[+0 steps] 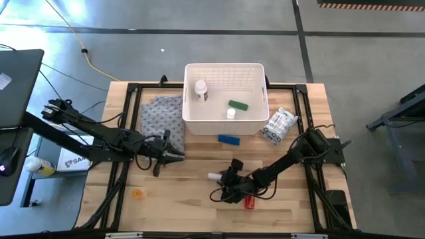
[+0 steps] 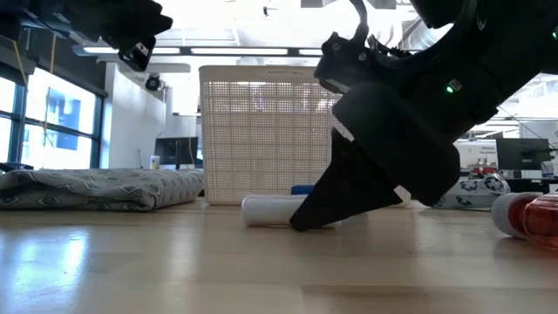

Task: Pick & place medical supplies in basket/bin
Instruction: Put the white rolled gauze into the white bin

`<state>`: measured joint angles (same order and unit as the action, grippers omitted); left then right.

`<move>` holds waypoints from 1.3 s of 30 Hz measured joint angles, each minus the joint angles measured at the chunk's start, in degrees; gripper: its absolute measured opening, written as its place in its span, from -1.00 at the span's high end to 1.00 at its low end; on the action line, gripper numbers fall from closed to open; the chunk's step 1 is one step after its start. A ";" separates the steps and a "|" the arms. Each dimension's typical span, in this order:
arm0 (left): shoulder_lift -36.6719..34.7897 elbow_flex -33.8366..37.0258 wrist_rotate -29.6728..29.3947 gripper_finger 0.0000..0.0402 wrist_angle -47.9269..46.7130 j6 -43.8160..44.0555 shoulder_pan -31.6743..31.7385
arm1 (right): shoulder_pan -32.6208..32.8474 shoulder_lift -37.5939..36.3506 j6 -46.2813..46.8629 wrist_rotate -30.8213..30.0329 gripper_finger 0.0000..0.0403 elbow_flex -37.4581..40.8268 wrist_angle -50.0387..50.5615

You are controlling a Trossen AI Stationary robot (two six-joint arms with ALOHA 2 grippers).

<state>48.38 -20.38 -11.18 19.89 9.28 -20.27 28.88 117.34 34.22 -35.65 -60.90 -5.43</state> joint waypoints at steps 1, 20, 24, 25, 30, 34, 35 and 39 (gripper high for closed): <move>0.00 0.00 -0.04 0.38 -0.07 0.00 0.00 | 0.00 0.00 -0.01 0.11 -0.05 0.00 0.00; 0.00 0.00 -0.07 0.38 -1.22 0.00 0.00 | -0.42 -2.53 -5.55 0.95 0.79 -0.04 -0.04; 0.00 0.00 -0.07 0.38 -2.11 0.00 0.00 | -1.40 -7.88 -9.32 0.72 0.75 -0.11 0.26; 0.00 0.00 -0.07 0.38 -2.13 0.00 0.00 | -1.64 -9.62 -10.54 0.54 0.73 -0.11 0.55; 0.00 -0.02 -0.07 0.38 -2.09 0.00 0.00 | -3.96 -20.62 -17.18 -1.71 0.70 -0.21 3.29; 0.00 -0.02 -0.07 0.38 -2.09 0.00 0.00 | -8.08 -30.01 -19.80 -4.00 0.74 -0.26 10.18; 0.00 -0.02 -0.07 0.38 -2.09 0.00 0.00 | -9.43 -32.11 -19.93 -4.21 0.74 -0.26 12.24; 0.00 -0.02 -0.06 0.38 -2.06 0.00 0.00 | -15.22 -38.78 -20.16 -4.30 0.71 -0.26 18.20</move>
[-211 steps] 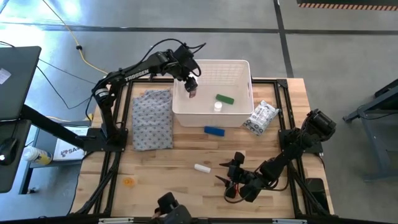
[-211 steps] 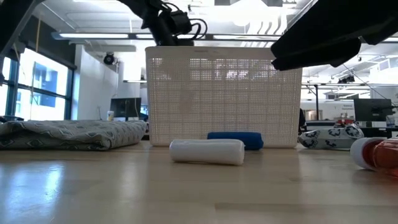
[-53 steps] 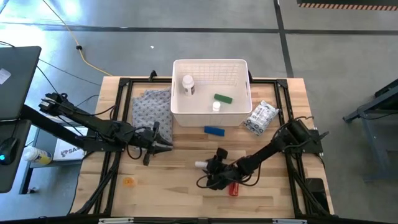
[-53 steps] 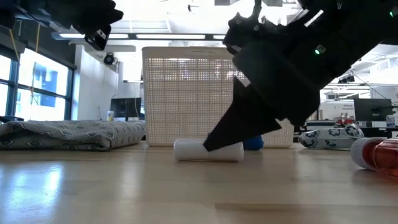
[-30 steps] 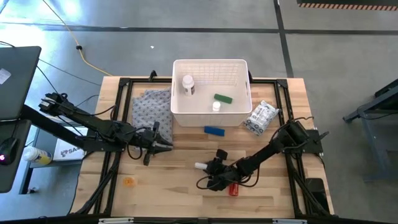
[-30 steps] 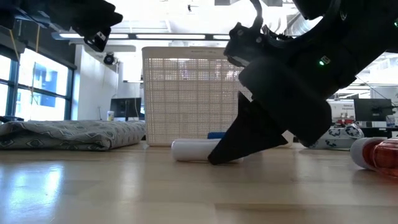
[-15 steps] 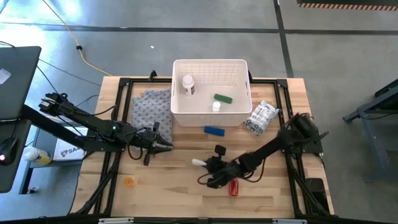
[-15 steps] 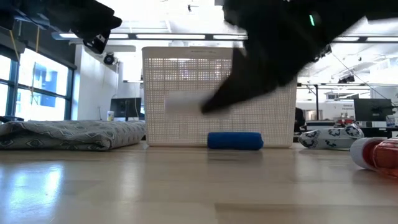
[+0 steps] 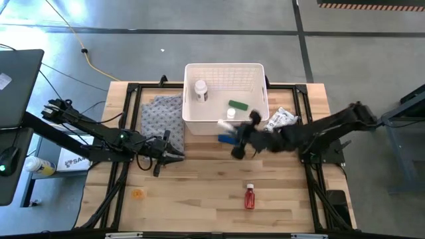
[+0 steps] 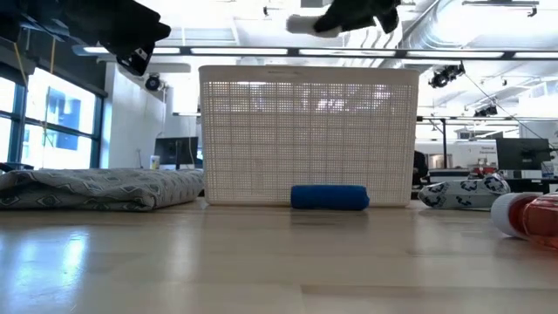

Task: Pick & place medical supplies in basket/bin
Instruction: Put the white rolled gauze into the white bin

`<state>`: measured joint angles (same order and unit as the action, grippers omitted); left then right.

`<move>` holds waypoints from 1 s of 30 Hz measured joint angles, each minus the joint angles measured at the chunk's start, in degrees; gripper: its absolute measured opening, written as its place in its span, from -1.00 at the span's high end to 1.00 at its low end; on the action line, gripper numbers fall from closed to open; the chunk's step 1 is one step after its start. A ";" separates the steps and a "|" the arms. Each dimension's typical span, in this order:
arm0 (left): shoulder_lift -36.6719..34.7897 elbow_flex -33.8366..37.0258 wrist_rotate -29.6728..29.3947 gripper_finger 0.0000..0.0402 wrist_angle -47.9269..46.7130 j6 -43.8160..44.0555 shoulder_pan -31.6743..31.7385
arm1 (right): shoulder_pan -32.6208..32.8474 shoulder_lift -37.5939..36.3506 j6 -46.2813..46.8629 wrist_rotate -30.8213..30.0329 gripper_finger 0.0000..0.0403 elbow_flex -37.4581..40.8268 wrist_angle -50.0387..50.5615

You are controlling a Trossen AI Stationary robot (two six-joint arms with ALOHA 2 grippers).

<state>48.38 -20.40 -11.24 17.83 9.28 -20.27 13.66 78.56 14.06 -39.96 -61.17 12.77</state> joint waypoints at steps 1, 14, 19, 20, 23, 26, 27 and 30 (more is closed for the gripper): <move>0.00 0.00 0.02 0.38 0.02 0.00 0.00 | -1.49 -1.21 -0.29 0.03 0.70 0.00 1.03; -0.04 0.00 0.02 0.38 1.04 -1.51 0.00 | -22.88 -3.01 -3.05 11.40 0.70 0.00 2.80; -0.04 0.00 0.02 0.38 1.34 -2.01 0.00 | -30.70 -0.20 -3.08 17.57 0.71 0.00 2.84; -0.04 0.00 0.02 0.38 1.33 -2.21 0.00 | -32.01 0.22 -2.95 19.33 0.71 0.00 2.92; -0.04 0.00 0.02 0.38 1.67 -3.14 0.00 | -35.11 1.90 -2.83 23.19 0.71 -0.25 3.82; -0.04 0.00 -0.31 0.38 1.75 -3.67 0.01 | -37.13 4.73 -3.30 24.93 0.70 -3.39 8.15; -0.04 0.00 -0.64 0.38 1.77 -4.03 0.00 | -37.59 5.78 -3.64 25.33 0.69 -4.79 9.76; -0.04 0.00 -2.61 0.38 1.78 -4.97 0.00 | -38.86 9.07 -4.06 25.48 0.70 -8.78 14.19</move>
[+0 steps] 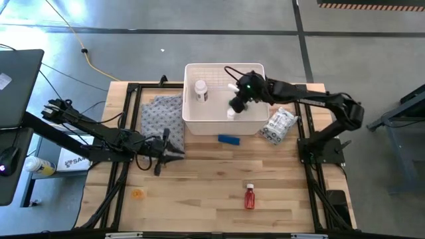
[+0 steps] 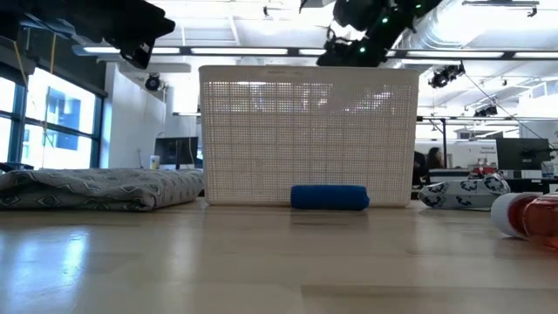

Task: Pick & place medical supplies in basket/bin
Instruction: Put the white rolled gauze into the white bin

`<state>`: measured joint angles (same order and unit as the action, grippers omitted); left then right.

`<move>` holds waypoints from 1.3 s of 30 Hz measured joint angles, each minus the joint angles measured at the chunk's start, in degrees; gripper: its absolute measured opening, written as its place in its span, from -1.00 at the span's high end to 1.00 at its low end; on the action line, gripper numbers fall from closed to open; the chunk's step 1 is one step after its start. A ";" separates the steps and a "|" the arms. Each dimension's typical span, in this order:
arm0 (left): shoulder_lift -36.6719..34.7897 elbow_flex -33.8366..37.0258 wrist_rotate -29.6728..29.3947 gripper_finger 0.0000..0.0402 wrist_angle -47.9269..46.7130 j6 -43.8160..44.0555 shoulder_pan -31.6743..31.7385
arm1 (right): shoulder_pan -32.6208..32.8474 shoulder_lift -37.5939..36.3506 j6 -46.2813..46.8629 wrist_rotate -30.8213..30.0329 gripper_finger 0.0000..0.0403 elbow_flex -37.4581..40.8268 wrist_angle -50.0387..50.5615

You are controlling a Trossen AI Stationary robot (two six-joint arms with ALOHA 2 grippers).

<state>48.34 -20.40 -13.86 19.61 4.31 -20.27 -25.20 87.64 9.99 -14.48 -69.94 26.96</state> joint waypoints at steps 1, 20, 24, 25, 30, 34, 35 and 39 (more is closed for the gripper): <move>0.00 0.00 -0.55 0.38 -0.01 -0.06 0.00 | -0.40 1.15 -0.25 0.56 0.70 -1.11 0.61; 0.00 0.00 -2.85 0.38 3.78 -4.15 0.02 | -6.10 14.79 -3.91 11.44 0.70 -5.79 -0.85; 0.00 -0.04 -2.85 0.38 4.46 -4.82 0.02 | -6.35 14.80 -4.08 13.61 0.70 -5.85 -2.48; 0.00 -0.25 -2.84 0.38 4.44 -5.30 0.02 | -6.35 14.80 -4.26 13.64 0.70 -5.85 -2.81; 0.00 -1.36 -2.81 0.38 4.55 -5.59 0.02 | -6.51 14.80 -4.52 14.03 0.69 -5.85 -5.08; 0.00 -1.46 -2.80 0.38 4.67 -5.61 0.02 | -6.95 15.68 -4.52 15.02 0.69 -5.87 -6.65; 0.00 -1.46 -2.81 0.38 4.77 -5.82 0.02 | -7.06 16.34 -4.51 15.34 0.69 -5.86 -6.72; 0.00 -1.46 -2.79 0.38 6.12 -7.51 0.02 | -7.11 18.76 -4.44 17.00 0.69 -5.85 -7.94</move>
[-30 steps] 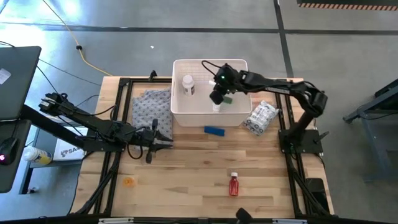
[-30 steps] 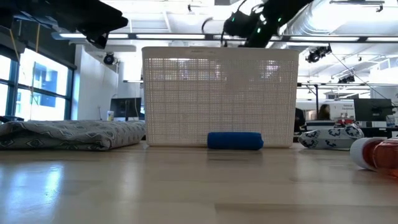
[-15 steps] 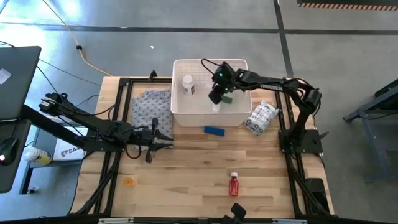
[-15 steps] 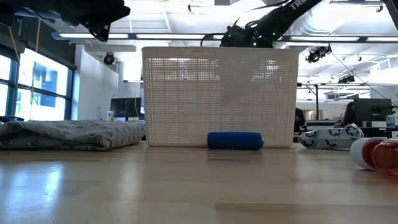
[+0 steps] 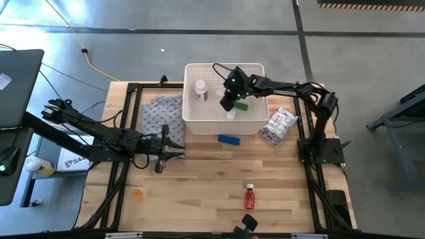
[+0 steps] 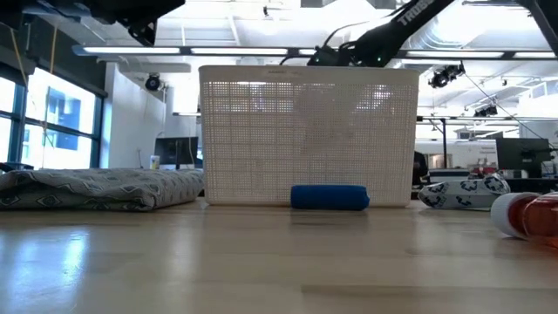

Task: Pick & place medical supplies in basket/bin
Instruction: Put the white rolled gauze into the white bin

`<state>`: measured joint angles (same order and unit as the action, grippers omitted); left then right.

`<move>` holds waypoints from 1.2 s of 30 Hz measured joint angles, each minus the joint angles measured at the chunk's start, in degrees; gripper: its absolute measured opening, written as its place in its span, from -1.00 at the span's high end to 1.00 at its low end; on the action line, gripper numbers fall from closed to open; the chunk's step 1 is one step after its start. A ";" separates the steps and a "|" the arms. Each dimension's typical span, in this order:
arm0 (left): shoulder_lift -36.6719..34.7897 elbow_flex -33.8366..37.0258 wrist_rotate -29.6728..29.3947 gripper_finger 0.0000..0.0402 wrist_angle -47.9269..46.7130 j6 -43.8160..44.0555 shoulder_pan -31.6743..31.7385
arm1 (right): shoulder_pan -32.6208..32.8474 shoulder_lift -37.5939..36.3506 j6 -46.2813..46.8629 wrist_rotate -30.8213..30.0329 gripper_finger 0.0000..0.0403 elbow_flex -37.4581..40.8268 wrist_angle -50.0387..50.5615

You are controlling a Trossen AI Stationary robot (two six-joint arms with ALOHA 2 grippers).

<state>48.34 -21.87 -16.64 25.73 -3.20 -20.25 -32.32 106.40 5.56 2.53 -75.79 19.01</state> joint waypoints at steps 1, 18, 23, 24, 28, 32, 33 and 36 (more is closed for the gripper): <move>0.00 0.00 0.00 0.38 0.18 -0.04 0.00 | 0.00 0.62 -0.04 0.02 0.69 -0.17 0.04; 0.00 0.02 0.04 0.38 0.26 -1.51 0.00 | 0.21 7.70 -1.09 -0.42 0.69 -6.64 3.03; 0.00 0.02 0.09 0.38 0.27 -1.49 0.00 | 0.22 8.06 -1.07 0.28 0.69 -6.64 2.77; 0.00 0.02 0.11 0.38 0.27 -1.49 0.00 | 0.22 8.06 -1.07 0.37 0.69 -6.64 2.56; 0.00 0.02 0.13 0.38 0.29 -1.49 0.00 | 0.22 8.06 -0.92 1.74 0.67 -6.64 2.13; 0.00 0.02 0.11 0.38 0.29 -1.51 0.00 | 0.22 8.06 -0.92 2.22 0.62 -6.64 2.23; 0.00 0.02 0.11 0.38 0.29 -1.51 0.00 | 0.22 8.06 -0.92 2.19 0.60 -6.64 2.22; 0.00 0.02 0.11 0.38 0.26 -1.50 0.00 | 0.22 8.06 -0.92 1.43 0.52 -6.64 2.22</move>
<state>48.34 -21.85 -16.53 25.99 -4.70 -20.25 -32.10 114.45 4.64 3.96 -82.43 21.24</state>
